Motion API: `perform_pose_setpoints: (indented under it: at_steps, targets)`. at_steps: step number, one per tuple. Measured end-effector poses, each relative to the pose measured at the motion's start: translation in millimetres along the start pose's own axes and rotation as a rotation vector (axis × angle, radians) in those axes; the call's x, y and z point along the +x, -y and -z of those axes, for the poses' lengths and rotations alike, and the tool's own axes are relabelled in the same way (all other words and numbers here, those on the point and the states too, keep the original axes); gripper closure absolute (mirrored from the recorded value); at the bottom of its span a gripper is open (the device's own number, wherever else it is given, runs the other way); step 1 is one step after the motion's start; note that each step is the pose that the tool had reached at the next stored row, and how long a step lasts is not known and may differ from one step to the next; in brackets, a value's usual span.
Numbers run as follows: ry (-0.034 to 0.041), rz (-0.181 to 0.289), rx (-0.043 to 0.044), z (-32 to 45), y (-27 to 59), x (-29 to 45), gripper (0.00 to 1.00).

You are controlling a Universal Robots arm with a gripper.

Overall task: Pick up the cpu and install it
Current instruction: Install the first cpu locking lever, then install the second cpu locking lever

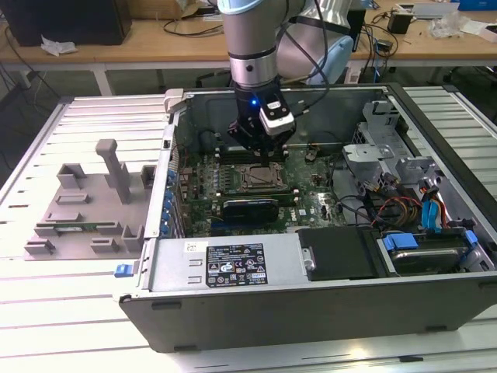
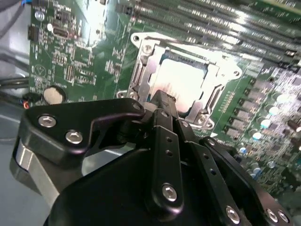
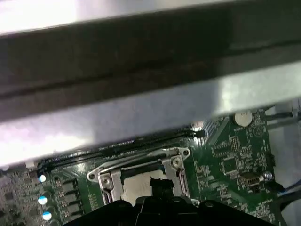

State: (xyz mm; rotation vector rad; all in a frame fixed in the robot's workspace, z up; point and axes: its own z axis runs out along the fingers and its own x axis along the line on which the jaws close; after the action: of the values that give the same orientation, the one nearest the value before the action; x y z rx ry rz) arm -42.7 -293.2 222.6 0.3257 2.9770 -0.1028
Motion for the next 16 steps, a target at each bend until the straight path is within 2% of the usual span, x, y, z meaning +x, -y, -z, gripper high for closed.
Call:
perform_pose_setpoints:
  at_steps: [4, 7, 9, 10, 11, 12, 13, 16]
  targets:
    - [0.006, 0.004, 0.0263, -0.7, 8.2, -1.8, 0.89]
    - [0.0083, 0.005, 0.0363, -1.2, 13.0, -2.8, 0.89]
    - [0.0087, 0.005, 0.0379, -1.3, 14.9, -2.8, 0.89]
    - [0.003, 0.006, 0.0392, -1.4, 15.1, -2.7, 0.89]
    - [-0.0501, 0.011, 0.0504, -1.9, 14.9, -3.2, 0.89]
    - [-0.0629, 0.013, 0.0529, -2.0, 14.8, -3.3, 0.89]
    - [-0.0692, 0.014, 0.0543, -2.0, 14.9, -3.4, 0.89]
    - [-0.0701, 0.014, 0.0544, -2.0, 14.8, -3.4, 0.89]
